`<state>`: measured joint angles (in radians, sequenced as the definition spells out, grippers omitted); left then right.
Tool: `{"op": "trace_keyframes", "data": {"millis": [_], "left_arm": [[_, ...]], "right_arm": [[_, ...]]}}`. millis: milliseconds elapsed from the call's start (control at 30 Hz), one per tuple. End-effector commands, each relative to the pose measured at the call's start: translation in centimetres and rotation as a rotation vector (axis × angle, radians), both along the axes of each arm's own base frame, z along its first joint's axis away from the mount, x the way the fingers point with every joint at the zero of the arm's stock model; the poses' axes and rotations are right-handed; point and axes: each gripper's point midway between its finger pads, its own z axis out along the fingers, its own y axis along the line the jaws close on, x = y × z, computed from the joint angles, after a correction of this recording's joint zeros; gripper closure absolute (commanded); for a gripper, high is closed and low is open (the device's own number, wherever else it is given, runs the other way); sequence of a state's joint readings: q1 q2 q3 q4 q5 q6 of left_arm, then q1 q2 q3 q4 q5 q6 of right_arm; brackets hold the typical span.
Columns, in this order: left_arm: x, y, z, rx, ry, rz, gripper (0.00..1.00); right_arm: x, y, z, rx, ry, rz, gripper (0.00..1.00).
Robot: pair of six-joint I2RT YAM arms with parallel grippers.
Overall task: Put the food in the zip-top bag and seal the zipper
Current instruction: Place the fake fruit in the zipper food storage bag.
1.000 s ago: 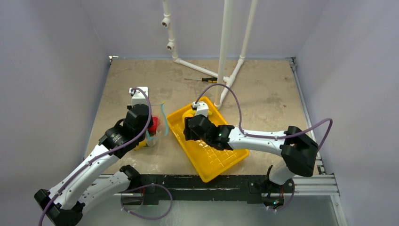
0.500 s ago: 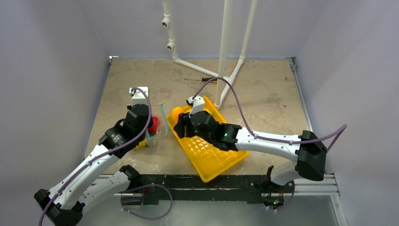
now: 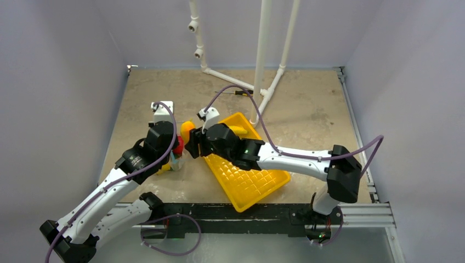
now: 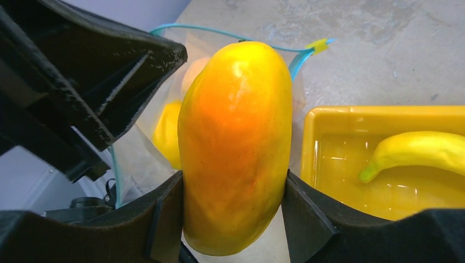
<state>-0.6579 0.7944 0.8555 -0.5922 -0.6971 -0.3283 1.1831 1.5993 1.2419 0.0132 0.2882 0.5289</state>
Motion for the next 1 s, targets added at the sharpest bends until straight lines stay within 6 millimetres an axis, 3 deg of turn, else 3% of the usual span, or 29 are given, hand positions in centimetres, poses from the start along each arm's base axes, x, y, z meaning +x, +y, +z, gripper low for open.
{"op": "trace_keyframes", "data": {"millis": [0, 200, 533, 800, 967], "left_arm": [[0.2, -0.3, 0.4, -0.006, -0.018, -0.013, 1.00], [0.2, -0.4, 0.4, -0.006, -0.019, -0.016, 1.00], [0.3, -0.4, 0.4, -0.008, -0.017, -0.018, 1.00], [0.2, -0.4, 0.4, -0.010, -0.018, -0.018, 1.00], [0.2, -0.4, 0.3, -0.008, -0.015, -0.018, 1.00]], "right_arm": [[-0.4, 2.1, 1.3, 0.020, -0.031, 0.053, 0.73], [-0.9, 3.7, 0.2, 0.005, -0.022, 0.093, 0.71], [0.1, 6.2, -0.6, 0.000, -0.012, 0.089, 0.67], [0.6, 7.9, -2.0, 0.003, 0.012, 0.087, 0.53], [0.5, 8.3, -2.6, 0.011, 0.027, 0.087, 0.36]]}}
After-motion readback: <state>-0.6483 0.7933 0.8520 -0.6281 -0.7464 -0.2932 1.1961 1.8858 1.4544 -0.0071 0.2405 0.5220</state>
